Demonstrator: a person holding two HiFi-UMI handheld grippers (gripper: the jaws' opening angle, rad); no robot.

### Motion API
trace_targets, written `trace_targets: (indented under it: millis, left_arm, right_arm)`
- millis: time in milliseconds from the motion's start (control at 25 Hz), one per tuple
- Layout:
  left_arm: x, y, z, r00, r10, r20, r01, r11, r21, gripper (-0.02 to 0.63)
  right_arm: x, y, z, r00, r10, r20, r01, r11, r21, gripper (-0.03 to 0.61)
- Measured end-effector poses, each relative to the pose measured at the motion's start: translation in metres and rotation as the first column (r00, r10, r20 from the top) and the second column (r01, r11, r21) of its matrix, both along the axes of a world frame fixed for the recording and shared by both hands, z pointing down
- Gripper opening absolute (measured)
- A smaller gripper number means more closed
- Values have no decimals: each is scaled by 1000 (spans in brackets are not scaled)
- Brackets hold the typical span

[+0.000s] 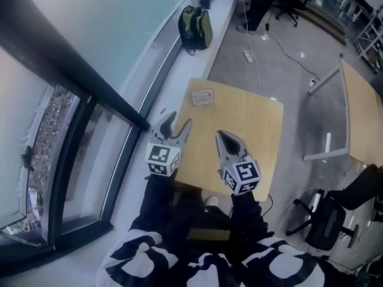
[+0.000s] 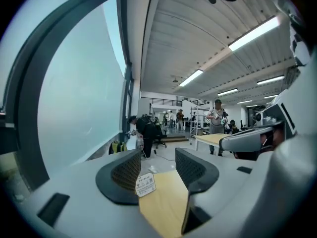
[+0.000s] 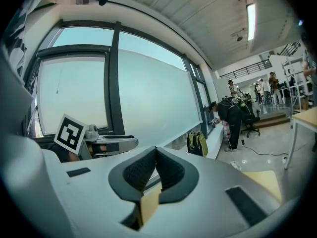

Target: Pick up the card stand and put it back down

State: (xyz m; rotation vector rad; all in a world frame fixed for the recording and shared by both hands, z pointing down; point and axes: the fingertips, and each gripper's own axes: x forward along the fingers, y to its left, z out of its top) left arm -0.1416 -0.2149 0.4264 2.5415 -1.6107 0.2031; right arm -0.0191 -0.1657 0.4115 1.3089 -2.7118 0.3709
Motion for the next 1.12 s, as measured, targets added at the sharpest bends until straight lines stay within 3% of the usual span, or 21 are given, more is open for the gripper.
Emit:
trace_targets:
  millis: [160,280,480,720,1120]
  left_arm:
    - [25,44,-35,999,-23,-26,25,998,60,223]
    - [38,64,-44,999,-24,-38,27,997,79,145]
    - [53,102,-62,999,-12,-46,17,995,99,127]
    - [59,128,-72,998,-54,-28,58,987,148,13]
    - [70,147,-67,998,-50,-42,56,986,155,9]
  right_arm:
    - [11,24,-19,1000,4,14,-5,999,42,12]
    - [11,32,-33,1000,-10,21,8,997,82,12]
    - [11,62,-51,1000,-20,19,17,991,133,11]
    - [11,86,-64,1000,-22,16,19,984,177,12]
    - [14,102,-58,998,9,-55,2,980,200,11]
